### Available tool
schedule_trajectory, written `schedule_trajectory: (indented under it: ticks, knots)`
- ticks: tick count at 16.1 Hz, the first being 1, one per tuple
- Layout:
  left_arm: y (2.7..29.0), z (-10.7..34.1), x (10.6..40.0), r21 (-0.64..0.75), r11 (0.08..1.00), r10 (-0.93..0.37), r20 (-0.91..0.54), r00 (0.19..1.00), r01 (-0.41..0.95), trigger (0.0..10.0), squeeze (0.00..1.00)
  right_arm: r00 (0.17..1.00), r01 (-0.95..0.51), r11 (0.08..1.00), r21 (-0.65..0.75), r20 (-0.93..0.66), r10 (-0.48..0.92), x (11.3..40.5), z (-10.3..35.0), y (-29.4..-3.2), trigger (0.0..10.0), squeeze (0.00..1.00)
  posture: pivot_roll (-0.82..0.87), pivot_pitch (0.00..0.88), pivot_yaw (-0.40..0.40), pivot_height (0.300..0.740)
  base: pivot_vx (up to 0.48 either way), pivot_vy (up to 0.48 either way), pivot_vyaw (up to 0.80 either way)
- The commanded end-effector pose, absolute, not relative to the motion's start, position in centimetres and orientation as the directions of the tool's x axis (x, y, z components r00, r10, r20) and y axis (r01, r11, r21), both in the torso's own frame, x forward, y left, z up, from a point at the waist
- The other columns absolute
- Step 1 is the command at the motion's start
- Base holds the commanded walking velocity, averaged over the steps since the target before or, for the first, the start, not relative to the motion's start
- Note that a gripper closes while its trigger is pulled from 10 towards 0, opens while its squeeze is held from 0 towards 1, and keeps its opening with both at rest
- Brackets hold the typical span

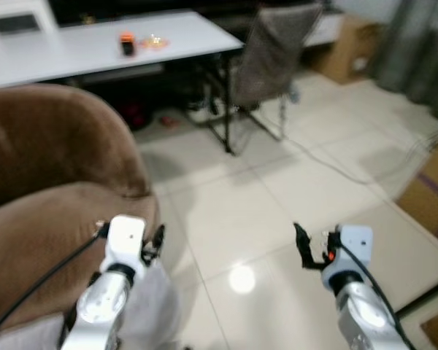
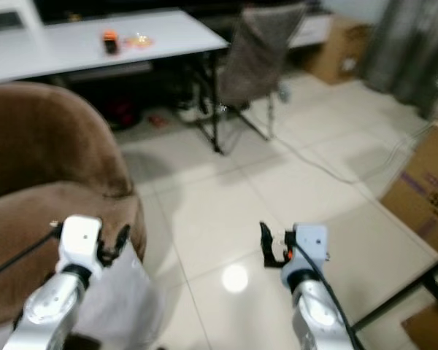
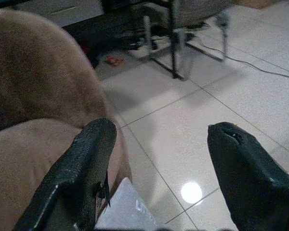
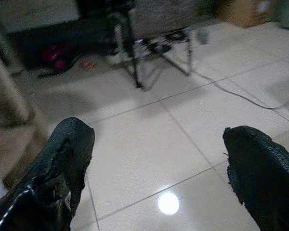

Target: Move the pillow to the sofa from floor

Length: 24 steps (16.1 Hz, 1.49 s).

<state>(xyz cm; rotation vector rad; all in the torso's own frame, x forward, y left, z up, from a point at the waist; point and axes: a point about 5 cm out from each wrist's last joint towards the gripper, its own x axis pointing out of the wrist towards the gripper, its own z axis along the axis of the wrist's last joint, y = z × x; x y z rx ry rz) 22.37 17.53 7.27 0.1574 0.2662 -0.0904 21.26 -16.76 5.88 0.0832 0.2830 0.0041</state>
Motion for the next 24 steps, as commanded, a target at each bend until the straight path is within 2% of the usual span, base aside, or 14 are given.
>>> schedule_trajectory:
  ticks: [1,3,4,5,6,7,8,11,19,24]
  knots:
    - [17.7,7.5,22.3,0.153,0.983,-0.059,-0.257,0.965,0.101,10.0,0.0,0.963,-0.019,0.997,0.072,-0.268,0.038,21.6,6.2,-16.3,10.0,1.0,-0.07,0.0,-0.021,0.74,0.0,0.0,0.72]
    - [17.6,7.5,21.9,0.15,0.982,-0.073,-0.257,0.964,0.115,10.0,0.0,0.962,-0.041,0.997,0.068,-0.265,0.057,21.8,6.2,-16.0,10.0,1.0,-0.06,0.0,-0.033,0.74,0.0,0.0,0.0]
    - [17.5,7.6,21.8,0.15,0.98,-0.086,-0.255,0.963,0.127,10.0,0.12,0.962,-0.051,0.997,0.06,-0.265,0.065,21.9,6.1,-15.9,10.0,1.0,-0.06,0.0,-0.034,0.74,0.0,0.0,0.0]
    - [17.5,7.6,21.8,0.15,0.98,-0.086,-0.255,0.963,0.127,10.0,0.12,0.962,-0.051,0.997,0.06,-0.265,0.065,21.9,6.1,-15.9,10.0,1.0,-0.06,0.0,-0.034,0.74,0.0,0.0,0.0]
    - [17.5,7.6,21.7,0.145,0.981,-0.091,-0.251,0.964,0.131,10.0,0.42,0.962,-0.054,0.996,0.065,-0.266,0.069,22.0,6.1,-15.8,10.0,1.0,-0.05,0.0,-0.038,0.74,0.0,0.0,0.8]
    - [17.5,7.6,21.7,0.145,0.981,-0.09,-0.25,0.964,0.129,10.0,0.42,0.962,-0.053,0.996,0.066,-0.266,0.069,22.0,6.1,-15.8,10.0,1.0,-0.05,0.0,-0.039,0.74,0.0,0.0,0.8]
    - [17.7,7.7,21.7,0.148,0.982,-0.079,-0.246,0.966,0.118,10.0,0.37,0.963,-0.053,0.996,0.069,-0.26,0.069,22.2,6.1,-15.7,10.0,1.0,-0.05,0.0,-0.04,0.74,0.281,0.0,0.8]
    - [18.0,7.8,21.8,0.15,0.983,-0.064,-0.243,0.968,0.103,10.0,0.36,0.969,-0.072,0.997,0.021,-0.235,0.075,22.5,6.4,-15.7,10.0,1.0,-0.05,0.0,-0.04,0.74,0.286,0.0,0.8]
    - [18.3,7.9,21.6,0.158,0.983,-0.048,-0.238,0.97,0.088,10.0,0.36,0.966,-0.105,0.993,0.053,-0.232,0.115,22.7,6.4,-15.1,10.0,1.0,-0.03,0.0,-0.055,0.74,0.359,0.0,0.8]
    - [18.5,8.0,21.6,0.183,0.979,-0.046,-0.231,0.972,0.089,10.0,0.36,0.966,-0.087,0.995,0.046,-0.239,0.096,22.9,6.1,-15.3,10.0,1.0,-0.03,0.0,-0.054,0.74,0.363,0.0,0.1]
